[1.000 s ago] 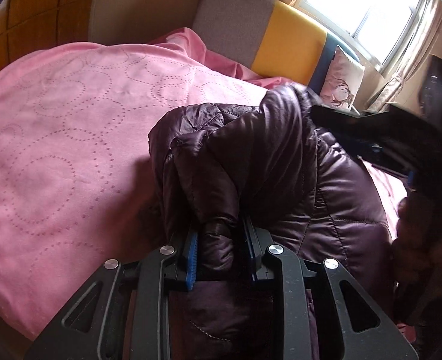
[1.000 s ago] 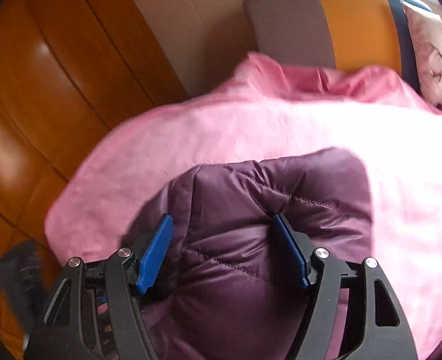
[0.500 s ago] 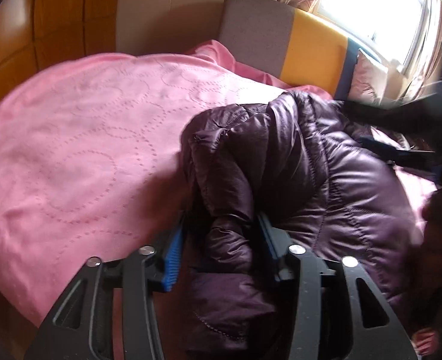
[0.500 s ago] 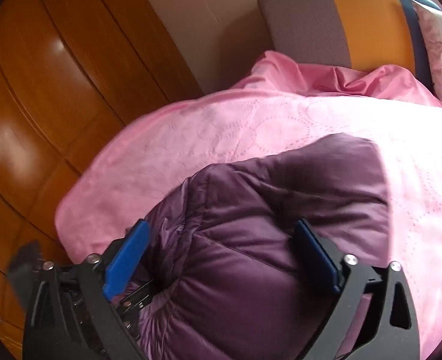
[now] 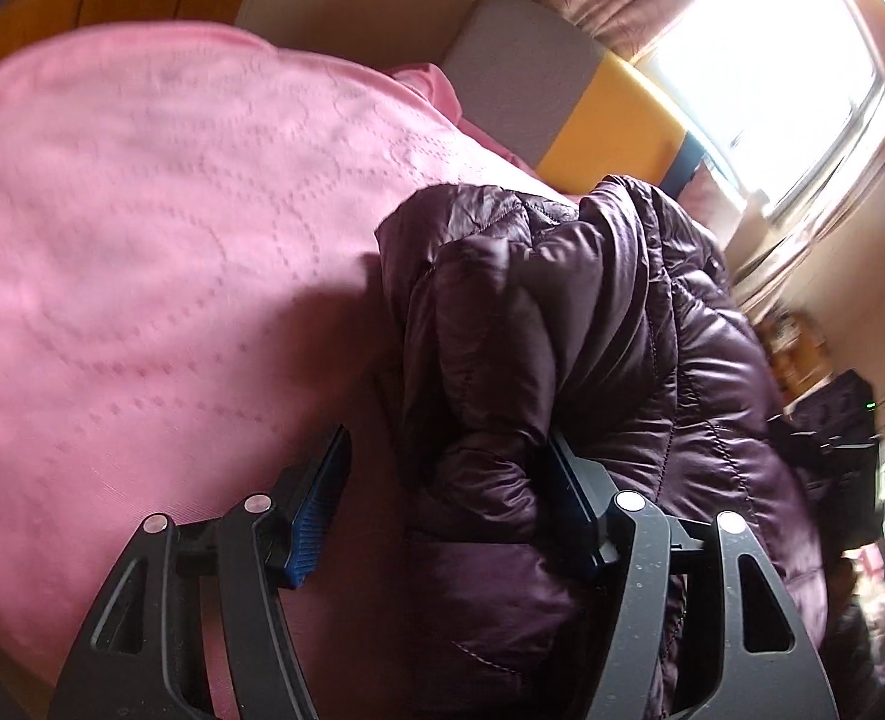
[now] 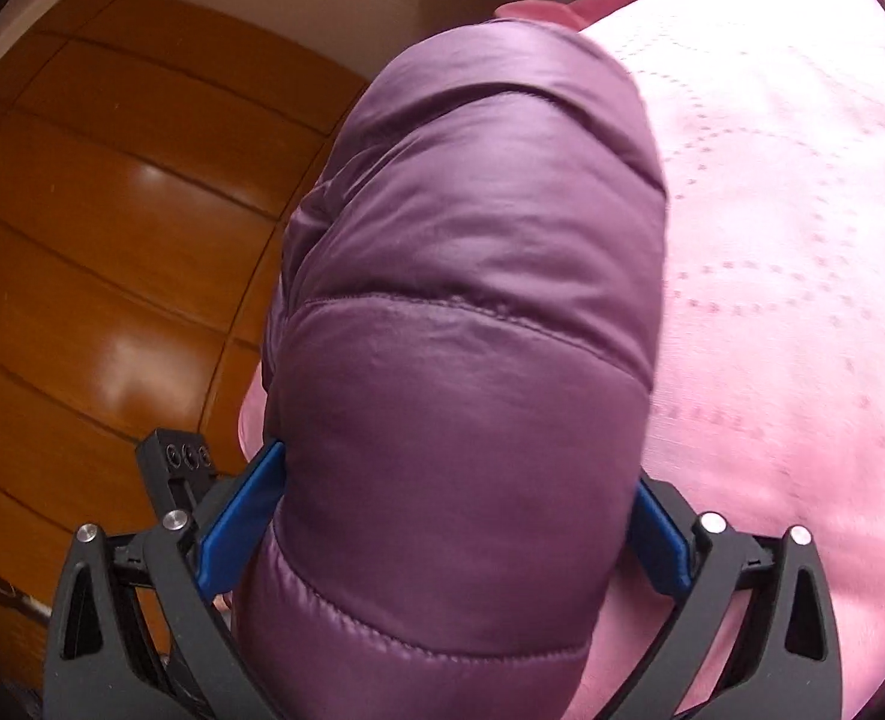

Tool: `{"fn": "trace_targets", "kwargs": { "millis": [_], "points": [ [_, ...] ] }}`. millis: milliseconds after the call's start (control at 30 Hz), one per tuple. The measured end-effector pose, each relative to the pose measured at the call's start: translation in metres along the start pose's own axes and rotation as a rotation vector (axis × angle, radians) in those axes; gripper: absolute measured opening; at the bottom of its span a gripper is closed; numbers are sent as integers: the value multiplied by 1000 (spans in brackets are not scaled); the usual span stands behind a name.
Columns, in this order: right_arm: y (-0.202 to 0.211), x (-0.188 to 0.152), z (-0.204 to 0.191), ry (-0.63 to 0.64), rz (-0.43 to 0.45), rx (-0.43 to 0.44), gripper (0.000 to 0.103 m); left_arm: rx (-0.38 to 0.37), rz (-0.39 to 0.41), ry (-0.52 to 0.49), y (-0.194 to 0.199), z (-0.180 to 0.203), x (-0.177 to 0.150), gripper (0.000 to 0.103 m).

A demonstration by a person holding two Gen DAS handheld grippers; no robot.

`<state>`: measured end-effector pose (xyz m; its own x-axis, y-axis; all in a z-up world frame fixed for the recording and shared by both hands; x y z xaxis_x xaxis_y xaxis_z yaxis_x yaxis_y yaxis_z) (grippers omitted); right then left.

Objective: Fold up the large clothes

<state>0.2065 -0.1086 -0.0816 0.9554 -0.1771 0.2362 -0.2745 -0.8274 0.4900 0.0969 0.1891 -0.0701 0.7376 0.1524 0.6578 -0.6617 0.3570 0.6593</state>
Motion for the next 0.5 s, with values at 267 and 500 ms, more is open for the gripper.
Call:
{"fn": "trace_targets", "kwargs": {
  "millis": [267,500],
  "points": [
    [58,-1,-28,171,111,-10,56,-170,21,-71,-16,53,22,47],
    [180,19,16,132,364,-91,55,-326,-29,-227,-101,179,79,47]
  ]
}}
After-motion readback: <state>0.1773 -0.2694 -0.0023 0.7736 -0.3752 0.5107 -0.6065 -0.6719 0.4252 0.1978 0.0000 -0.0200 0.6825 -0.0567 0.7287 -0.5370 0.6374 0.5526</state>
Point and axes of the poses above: each gripper's, at about its wrist camera, not at the fingertips, and y roughly against the way its jaws point, z to its right, x to its top, the point moved 2 cm from there along -y, roughly the way its jaws point, and after that the axes turned 13 degrees about -y, right-handed, at the moved point
